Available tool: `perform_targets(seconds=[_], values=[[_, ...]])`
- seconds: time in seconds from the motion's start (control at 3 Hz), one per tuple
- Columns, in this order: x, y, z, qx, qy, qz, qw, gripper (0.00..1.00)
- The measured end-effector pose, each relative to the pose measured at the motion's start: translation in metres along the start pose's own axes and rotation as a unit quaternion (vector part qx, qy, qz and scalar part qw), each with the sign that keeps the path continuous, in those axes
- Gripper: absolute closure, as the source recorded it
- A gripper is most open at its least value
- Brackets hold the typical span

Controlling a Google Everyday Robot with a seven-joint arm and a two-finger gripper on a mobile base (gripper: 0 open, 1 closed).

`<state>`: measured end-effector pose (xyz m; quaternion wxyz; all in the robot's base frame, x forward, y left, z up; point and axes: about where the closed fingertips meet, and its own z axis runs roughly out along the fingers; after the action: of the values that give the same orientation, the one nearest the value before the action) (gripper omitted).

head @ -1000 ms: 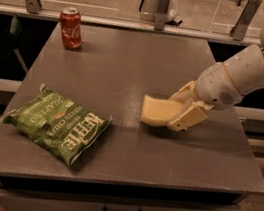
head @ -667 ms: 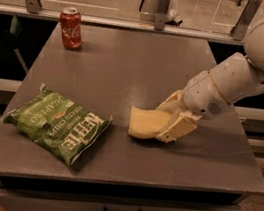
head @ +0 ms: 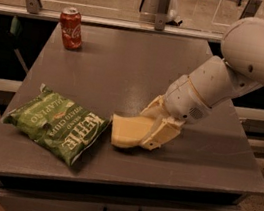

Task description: Move sponge near green jalapeno chip bag

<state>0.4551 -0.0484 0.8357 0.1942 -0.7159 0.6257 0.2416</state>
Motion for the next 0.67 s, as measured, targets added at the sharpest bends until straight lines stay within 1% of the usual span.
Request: perform_targets(seconds=[0.33, 0.67], values=[[-0.0144, 0.0004, 0.0088, -0.008, -0.001, -0.009, 0.9999, 0.36], [-0.0198, 0.0011, 0.0130, -0.012, -0.003, -0.005, 0.9999, 0.13]])
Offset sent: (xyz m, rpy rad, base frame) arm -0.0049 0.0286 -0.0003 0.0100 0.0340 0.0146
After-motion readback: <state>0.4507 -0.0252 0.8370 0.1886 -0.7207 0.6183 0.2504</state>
